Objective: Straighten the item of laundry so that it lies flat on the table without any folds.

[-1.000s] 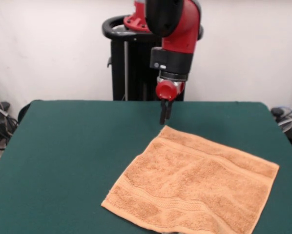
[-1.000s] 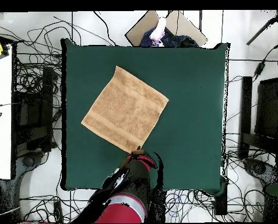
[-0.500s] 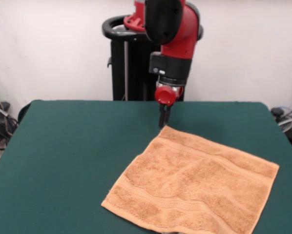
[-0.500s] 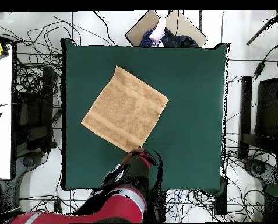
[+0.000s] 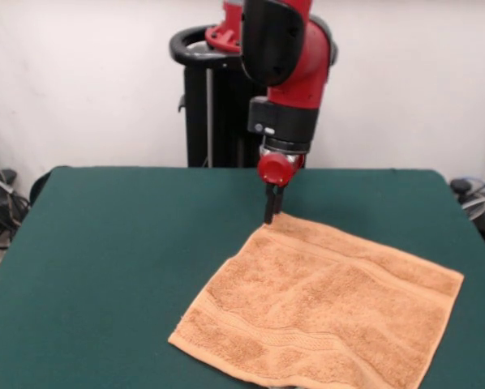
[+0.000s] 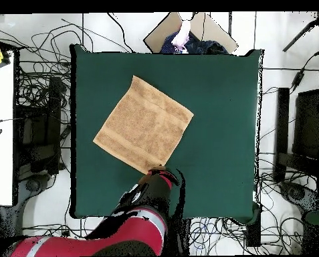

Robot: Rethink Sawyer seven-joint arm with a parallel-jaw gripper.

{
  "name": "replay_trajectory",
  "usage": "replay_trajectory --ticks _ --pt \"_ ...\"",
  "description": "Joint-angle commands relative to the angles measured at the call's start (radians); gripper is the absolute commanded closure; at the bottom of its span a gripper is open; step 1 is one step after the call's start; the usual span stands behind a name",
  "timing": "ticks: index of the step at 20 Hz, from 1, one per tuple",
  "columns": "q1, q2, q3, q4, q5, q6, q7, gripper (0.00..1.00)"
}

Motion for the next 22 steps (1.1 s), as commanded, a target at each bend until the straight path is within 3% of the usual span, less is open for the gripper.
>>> replay_trajectory --ticks 1,16,20,22 --pt "0.026 0.027 0.122 -0.120 0.002 0.008 0.066 0.00" --pt "0.096 0.001 0.094 -0.072 0.031 -0.008 0.099 0.00" --pt "0.062 0.003 0.153 -0.068 -0.007 -0.016 0.083 0.00" --pt "0.100 0.031 0.105 -0.085 0.018 -0.055 0.091 0.00"
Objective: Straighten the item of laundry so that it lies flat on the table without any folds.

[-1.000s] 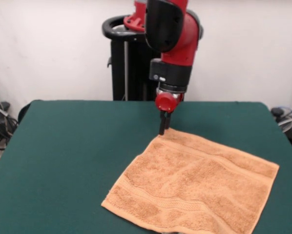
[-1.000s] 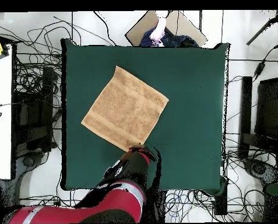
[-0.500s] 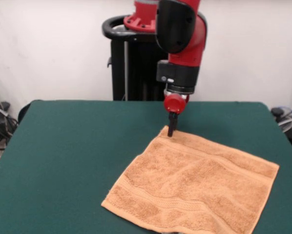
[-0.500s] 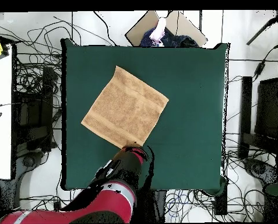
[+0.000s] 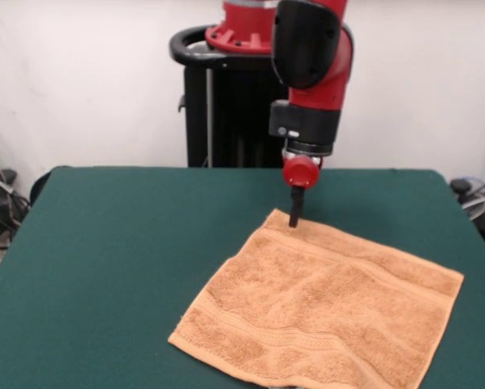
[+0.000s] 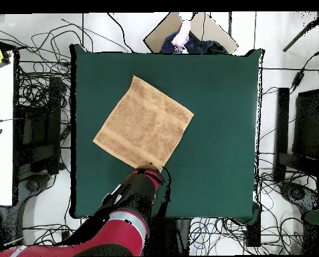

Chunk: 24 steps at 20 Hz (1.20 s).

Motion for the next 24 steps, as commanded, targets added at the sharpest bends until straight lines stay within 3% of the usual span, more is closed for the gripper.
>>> replay_trajectory --ticks 1,8,13,19,24 --pt "0.029 0.043 0.088 -0.077 0.024 -0.070 0.092 0.00" --pt "0.053 0.077 0.047 -0.096 0.044 -0.087 0.095 0.00" --pt "0.088 0.158 0.015 -0.159 0.079 -0.099 0.099 0.00" --pt "0.047 0.197 0.041 -0.182 0.067 -0.058 0.106 0.00" --pt "0.014 0.168 0.065 -0.150 0.048 -0.047 0.106 0.00"
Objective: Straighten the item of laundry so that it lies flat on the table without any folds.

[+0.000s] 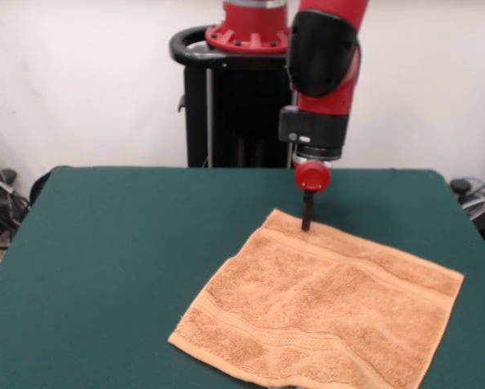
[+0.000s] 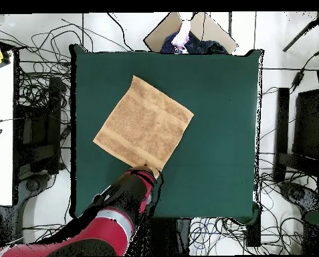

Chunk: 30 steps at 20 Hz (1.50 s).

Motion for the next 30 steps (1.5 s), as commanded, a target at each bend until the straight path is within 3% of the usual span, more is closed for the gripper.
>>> replay_trajectory --ticks 1,2,3,19,30 --pt "-0.056 0.113 0.093 -0.128 0.041 0.002 0.110 0.00" --pt "-0.054 0.114 0.087 -0.128 0.044 -0.006 0.111 0.00" --pt "-0.058 0.113 0.084 -0.126 0.047 -0.003 0.112 1.00" --pt "-0.072 0.111 0.064 -0.121 0.056 -0.054 0.112 1.00" --pt "-0.160 0.051 0.139 -0.100 -0.114 -0.002 0.052 1.00"
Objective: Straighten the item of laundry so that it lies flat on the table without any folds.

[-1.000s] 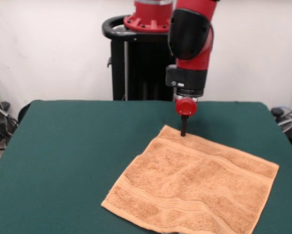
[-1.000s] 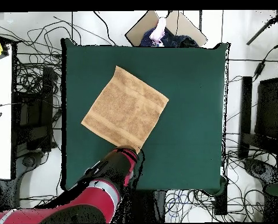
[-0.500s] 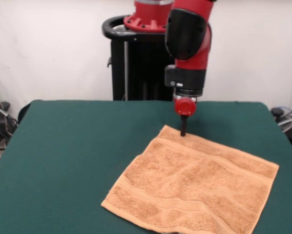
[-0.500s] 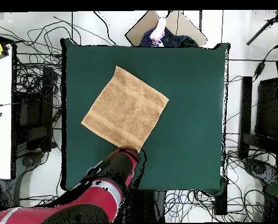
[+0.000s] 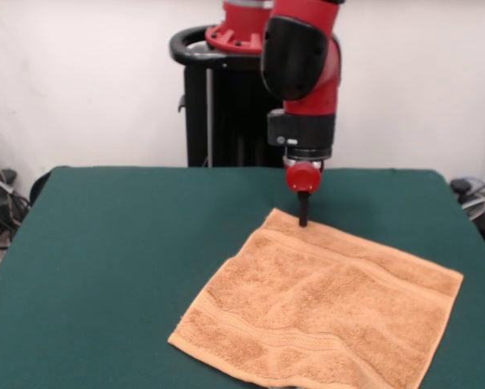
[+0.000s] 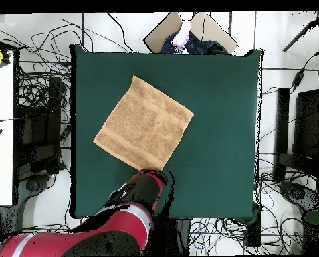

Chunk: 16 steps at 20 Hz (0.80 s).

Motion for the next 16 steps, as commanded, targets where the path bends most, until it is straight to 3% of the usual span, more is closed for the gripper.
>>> replay_trajectory --ticks 1,16 --pt "-0.083 0.036 0.130 -0.113 -0.096 0.115 0.044 1.00" --pt "-0.116 -0.036 0.156 -0.057 -0.289 0.114 0.068 1.00"
